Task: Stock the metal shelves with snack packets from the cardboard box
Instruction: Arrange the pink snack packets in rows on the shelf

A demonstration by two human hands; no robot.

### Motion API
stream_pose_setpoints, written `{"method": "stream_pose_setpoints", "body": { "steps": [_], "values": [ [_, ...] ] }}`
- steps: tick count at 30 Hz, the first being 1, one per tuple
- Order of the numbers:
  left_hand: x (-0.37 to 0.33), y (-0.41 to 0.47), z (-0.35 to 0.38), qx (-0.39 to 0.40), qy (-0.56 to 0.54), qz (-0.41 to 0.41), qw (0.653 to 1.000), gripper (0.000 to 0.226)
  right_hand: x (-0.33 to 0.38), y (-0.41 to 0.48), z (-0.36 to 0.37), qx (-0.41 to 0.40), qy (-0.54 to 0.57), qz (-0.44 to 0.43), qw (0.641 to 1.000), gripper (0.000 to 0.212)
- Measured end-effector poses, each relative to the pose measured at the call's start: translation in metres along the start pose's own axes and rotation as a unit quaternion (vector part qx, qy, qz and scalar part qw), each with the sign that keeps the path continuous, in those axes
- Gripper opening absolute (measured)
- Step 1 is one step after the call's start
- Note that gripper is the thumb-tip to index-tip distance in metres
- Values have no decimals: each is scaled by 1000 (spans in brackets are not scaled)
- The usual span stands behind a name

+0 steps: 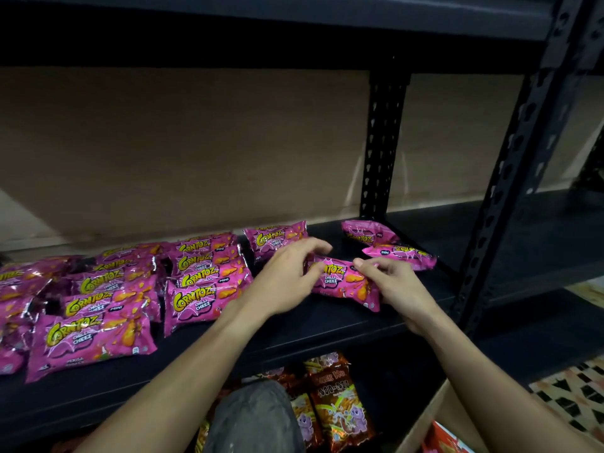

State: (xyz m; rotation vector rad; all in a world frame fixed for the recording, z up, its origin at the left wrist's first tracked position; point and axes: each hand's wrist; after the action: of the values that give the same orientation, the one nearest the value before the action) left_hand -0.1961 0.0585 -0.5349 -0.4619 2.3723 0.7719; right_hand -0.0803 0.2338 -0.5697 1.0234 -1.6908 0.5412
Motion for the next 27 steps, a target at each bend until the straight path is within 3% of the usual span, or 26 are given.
{"method": "stream_pose_setpoints", "body": {
  "steps": [4,7,11,14,18,23,27],
  "values": [
    [-1,16,-3,139,78,-51,986,43,8,-2,4,34,-31,-9,999,29],
    [-1,27,-9,166,117,-58,977,46,8,-2,4,48,-39,-10,998,32],
    [4,37,-14,205,190,-62,958,29,3,-1,5,61,-39,-12,997,33],
    [7,42,-24,190,201,-61,959,21,-4,1,4,41,-32,-6,999,38],
    [16,51,-49,107,185,-86,973,24,-19,5,2,-24,13,11,1000,30],
    [32,65,-65,29,134,-140,981,28,-30,7,5,-40,-83,-3,996,12],
    [43,76,-61,34,160,-166,972,29,-32,3,6,-56,-145,-13,988,14]
  ]
}}
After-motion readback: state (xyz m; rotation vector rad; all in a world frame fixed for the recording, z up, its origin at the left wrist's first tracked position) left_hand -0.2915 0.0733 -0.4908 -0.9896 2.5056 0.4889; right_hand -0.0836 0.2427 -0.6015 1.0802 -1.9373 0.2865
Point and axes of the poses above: each hand's wrist, its own y-axis towards the middle knuckle, its own z-axis out of the palm, x = y × z, and after that the axes turned 11 degrees about -y, right-handed
